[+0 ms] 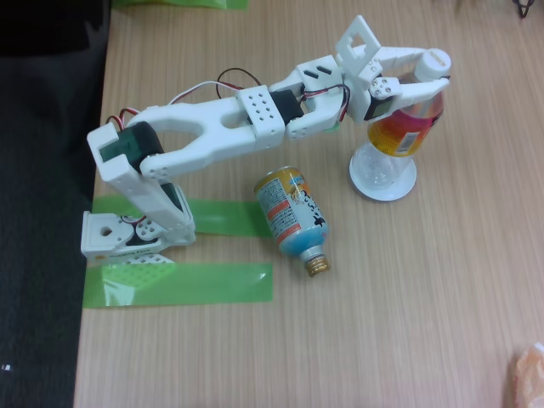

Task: Pick up the plastic bottle and stand it up on the white place

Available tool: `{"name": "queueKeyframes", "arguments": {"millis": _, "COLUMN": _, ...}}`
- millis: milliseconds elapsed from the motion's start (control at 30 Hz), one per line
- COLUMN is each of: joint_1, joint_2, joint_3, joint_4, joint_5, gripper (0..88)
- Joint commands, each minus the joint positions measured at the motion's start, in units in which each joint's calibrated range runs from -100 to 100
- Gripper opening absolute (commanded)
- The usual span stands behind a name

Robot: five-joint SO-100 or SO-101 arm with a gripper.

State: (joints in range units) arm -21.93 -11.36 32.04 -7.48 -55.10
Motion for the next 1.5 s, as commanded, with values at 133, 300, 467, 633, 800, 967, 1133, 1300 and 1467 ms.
{"name": "queueKeyframes", "arguments": {"millis": 133, "joint_1": 0.3, "joint_2": -0.2, "joint_3": -2.7, "joint_4": -0.5, "joint_5": 0.3, "gripper": 8.0}}
{"name": "queueKeyframes", "arguments": {"millis": 300, "joint_1": 0.3, "joint_2": -0.2, "joint_3": -2.7, "joint_4": -0.5, "joint_5": 0.3, "gripper": 8.0}}
{"name": "queueKeyframes", "arguments": {"millis": 467, "joint_1": 0.4, "joint_2": -0.4, "joint_3": -2.7, "joint_4": -0.5, "joint_5": 0.3, "gripper": 8.0}}
{"name": "queueKeyframes", "arguments": {"millis": 633, "joint_1": 0.4, "joint_2": -0.9, "joint_3": -2.7, "joint_4": -0.5, "joint_5": 0.3, "gripper": 8.0}}
{"name": "queueKeyframes", "arguments": {"millis": 800, "joint_1": 1.1, "joint_2": -0.9, "joint_3": -2.7, "joint_4": -0.5, "joint_5": 0.3, "gripper": 8.0}}
{"name": "queueKeyframes", "arguments": {"millis": 967, "joint_1": 1.9, "joint_2": -0.9, "joint_3": -2.7, "joint_4": -0.5, "joint_5": 0.3, "gripper": 8.0}}
{"name": "queueKeyframes", "arguments": {"millis": 1133, "joint_1": 2.4, "joint_2": -0.9, "joint_3": -2.7, "joint_4": -0.5, "joint_5": 0.3, "gripper": 8.0}}
{"name": "queueKeyframes", "arguments": {"millis": 1300, "joint_1": 2.1, "joint_2": -0.9, "joint_3": -2.3, "joint_4": -0.5, "joint_5": 0.3, "gripper": 8.0}}
{"name": "queueKeyframes", "arguments": {"millis": 1467, "joint_1": 1.7, "joint_2": -0.9, "joint_3": -2.7, "joint_4": -0.5, "joint_5": 0.3, "gripper": 8.0}}
